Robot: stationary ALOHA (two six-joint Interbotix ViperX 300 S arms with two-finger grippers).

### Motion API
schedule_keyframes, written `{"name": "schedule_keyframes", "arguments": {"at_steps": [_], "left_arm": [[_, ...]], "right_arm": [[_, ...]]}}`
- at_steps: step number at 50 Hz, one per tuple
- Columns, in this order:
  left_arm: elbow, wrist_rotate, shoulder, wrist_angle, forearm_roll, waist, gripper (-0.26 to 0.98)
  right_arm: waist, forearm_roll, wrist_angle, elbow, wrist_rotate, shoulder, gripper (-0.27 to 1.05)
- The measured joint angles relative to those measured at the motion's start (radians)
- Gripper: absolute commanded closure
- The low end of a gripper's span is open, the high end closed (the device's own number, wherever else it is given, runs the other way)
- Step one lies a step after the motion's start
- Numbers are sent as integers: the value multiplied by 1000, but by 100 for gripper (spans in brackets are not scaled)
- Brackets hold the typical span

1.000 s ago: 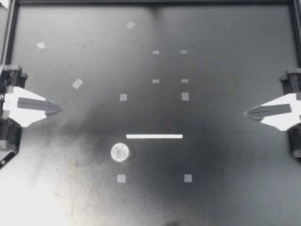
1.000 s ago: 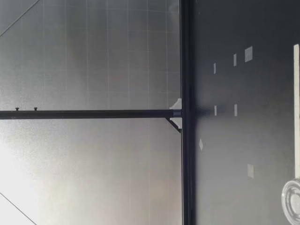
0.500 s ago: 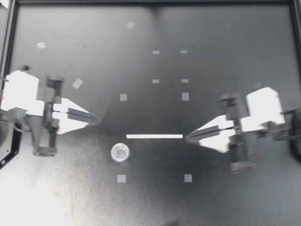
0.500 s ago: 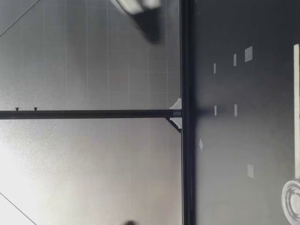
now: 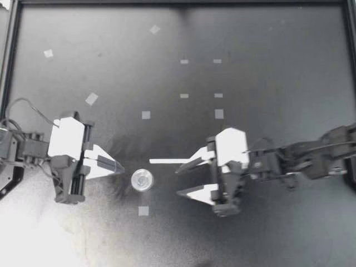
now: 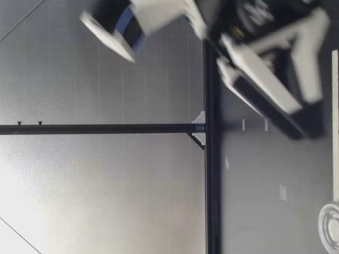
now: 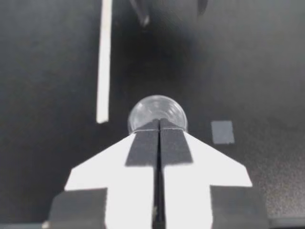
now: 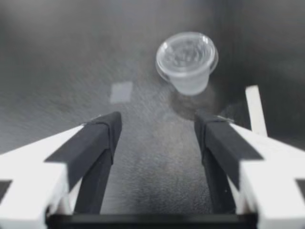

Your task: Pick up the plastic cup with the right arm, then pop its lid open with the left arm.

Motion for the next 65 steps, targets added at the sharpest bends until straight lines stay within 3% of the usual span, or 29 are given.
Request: {"name": "schedule_keyframes", "arguments": {"at_steps": [22, 65], "left_arm": [[-14, 2, 209, -163, 0, -12, 83], [-12, 3, 252, -176, 0, -12, 83]], "right_arm": [[-29, 0, 40, -84, -5, 69, 13], [-31, -8, 78, -173, -6, 150, 13]]}}
